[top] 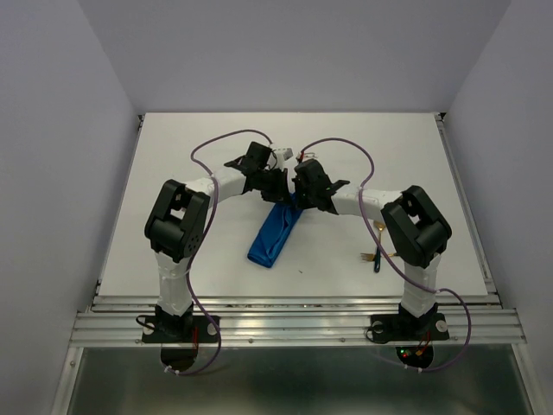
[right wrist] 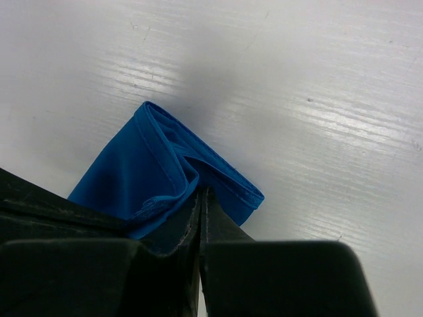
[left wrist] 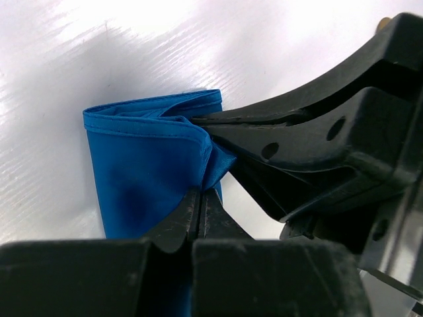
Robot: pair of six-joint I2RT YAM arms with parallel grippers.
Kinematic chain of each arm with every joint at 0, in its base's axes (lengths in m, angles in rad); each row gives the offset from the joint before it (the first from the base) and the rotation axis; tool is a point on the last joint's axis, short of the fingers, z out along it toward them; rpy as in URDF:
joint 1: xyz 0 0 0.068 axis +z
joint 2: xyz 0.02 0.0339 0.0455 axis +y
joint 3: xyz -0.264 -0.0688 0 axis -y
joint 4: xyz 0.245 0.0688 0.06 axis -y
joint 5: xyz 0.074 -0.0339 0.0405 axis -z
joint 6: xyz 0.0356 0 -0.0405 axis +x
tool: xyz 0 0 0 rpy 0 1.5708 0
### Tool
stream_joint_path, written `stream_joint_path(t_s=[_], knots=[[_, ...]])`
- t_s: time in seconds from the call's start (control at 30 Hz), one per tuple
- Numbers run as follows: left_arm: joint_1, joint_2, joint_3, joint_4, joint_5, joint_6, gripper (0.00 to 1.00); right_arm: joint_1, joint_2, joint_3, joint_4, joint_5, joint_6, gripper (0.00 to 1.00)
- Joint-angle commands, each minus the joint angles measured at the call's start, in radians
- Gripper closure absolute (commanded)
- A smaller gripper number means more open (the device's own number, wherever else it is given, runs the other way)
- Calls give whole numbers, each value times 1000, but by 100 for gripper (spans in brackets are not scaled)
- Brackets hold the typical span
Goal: Fold the napkin into a case and place the utensils inside
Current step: Stuff the top corner of the smaller-rectangle-folded napkin into the folded napkin.
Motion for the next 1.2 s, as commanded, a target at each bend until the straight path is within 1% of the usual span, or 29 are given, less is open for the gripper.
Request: stream_joint_path(t_s=[0.0, 0.23, 0.57, 0.6, 0.63, 0.8, 0.97, 1.17], knots=[[-7, -24, 36, -78, -58, 28, 100, -18, -17, 9, 54, -41, 31, 99], [-7, -13, 67, -180, -134, 92, 100, -38, -31, -6, 71, -98, 57, 99], [-36, 35, 116, -221, -165, 107, 100, -47, -58, -20, 87, -149, 92, 99], [-43, 41, 133, -233, -171, 109, 100, -47, -63, -21, 122, -153, 98, 99], [-47, 45, 140, -242, -176, 109, 100, -47, -64, -21, 121, -155, 101, 99], [-48, 30, 159, -262, -240, 98, 100, -47, -63, -21, 121, -153, 106, 99], [-54, 36, 218, -325, -323, 94, 100, -47, -63, -26, 123, -155, 115, 99], [-77, 78, 222, -325, -288, 101, 100, -47, -77, -37, 135, -161, 138, 99]])
